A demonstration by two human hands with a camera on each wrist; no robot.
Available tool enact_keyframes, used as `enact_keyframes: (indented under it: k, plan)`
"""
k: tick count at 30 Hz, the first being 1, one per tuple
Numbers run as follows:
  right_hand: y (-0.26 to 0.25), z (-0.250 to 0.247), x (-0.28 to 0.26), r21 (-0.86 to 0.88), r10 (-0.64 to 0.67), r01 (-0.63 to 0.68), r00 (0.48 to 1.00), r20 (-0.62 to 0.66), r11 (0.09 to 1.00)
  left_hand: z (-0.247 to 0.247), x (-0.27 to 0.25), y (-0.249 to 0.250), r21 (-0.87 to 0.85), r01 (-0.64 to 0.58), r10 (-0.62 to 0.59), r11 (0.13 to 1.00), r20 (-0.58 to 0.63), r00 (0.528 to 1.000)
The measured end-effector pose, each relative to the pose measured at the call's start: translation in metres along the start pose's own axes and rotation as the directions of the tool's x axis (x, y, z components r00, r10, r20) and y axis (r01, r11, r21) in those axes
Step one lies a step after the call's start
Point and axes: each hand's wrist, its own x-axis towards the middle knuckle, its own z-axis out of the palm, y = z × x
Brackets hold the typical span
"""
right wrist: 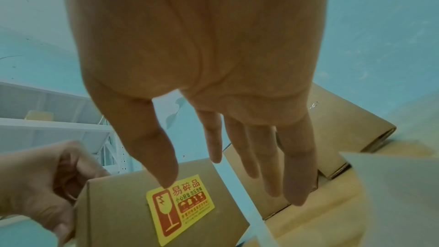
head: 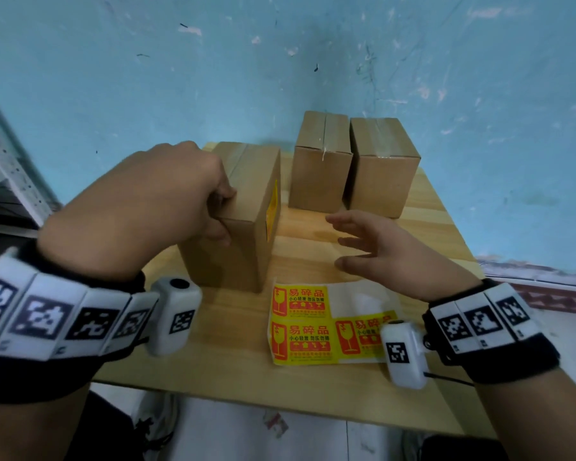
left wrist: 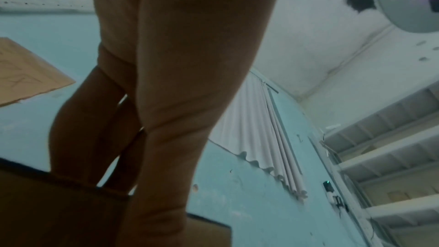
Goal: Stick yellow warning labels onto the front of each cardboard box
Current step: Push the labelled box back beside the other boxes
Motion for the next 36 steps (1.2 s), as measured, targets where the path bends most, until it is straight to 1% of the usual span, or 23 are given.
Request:
enact_keyframes:
  k: [2, 5, 7, 9, 12, 17, 22, 27, 34, 36]
  plan:
    - [0.001, -0.001, 0.0, -0.016, 0.001, -0.002, 1.0, -0.023, 1.0, 0.002, 0.001, 0.003, 0.066, 0.001, 0.0, 0.998, -0.024, 1.0]
    - [-0.001, 0.0, 0.0, -0.04, 0.003, -0.005, 0.999, -0.036, 0.999, 0.02, 0.014, 0.001, 0.153, -0.043, 0.057, 0.987, -0.088, 0.994]
    - [-0.002, 0.0, -0.001, -0.046, 0.002, -0.004, 0.999, -0.043, 0.999, 0.035, 0.03, -0.003, 0.159, -0.054, 0.072, 0.986, -0.116, 0.991]
    - [-0.004, 0.0, -0.002, -0.047, -0.002, 0.0, 0.999, -0.046, 0.999, 0.045, 0.046, -0.007, 0.09, -0.078, 0.087, 0.993, -0.097, 0.991]
    - [-0.006, -0.002, -0.004, -0.056, -0.005, 0.002, 0.999, -0.047, 0.998, 0.047, 0.066, -0.011, -0.003, -0.077, 0.077, 0.997, -0.06, 0.995]
    - [-0.009, -0.007, -0.008, -0.066, 0.012, -0.016, 0.998, -0.064, 0.998, 0.042, 0.096, -0.011, -0.05, -0.061, 0.062, 0.997, 0.008, 0.998]
    - [-0.008, -0.012, -0.01, -0.063, 0.045, -0.052, 0.992, -0.114, 0.997, 0.041, 0.113, -0.004, -0.032, -0.029, 0.029, 0.999, 0.01, 1.0]
    - [0.001, -0.025, -0.009, -0.101, 0.145, -0.168, 0.968, -0.207, 0.981, 0.038, 0.13, -0.004, 0.003, -0.028, 0.028, 1.0, 0.049, 0.998]
    - [0.006, -0.031, -0.01, -0.057, 0.2, -0.211, 0.967, -0.161, 0.976, 0.04, 0.151, -0.004, 0.03, 0.016, -0.019, 0.999, 0.117, 0.993]
    - [0.006, -0.03, -0.01, -0.049, 0.21, -0.219, 0.967, -0.147, 0.974, 0.042, 0.156, 0.001, 0.004, 0.063, -0.063, 0.998, 0.13, 0.989]
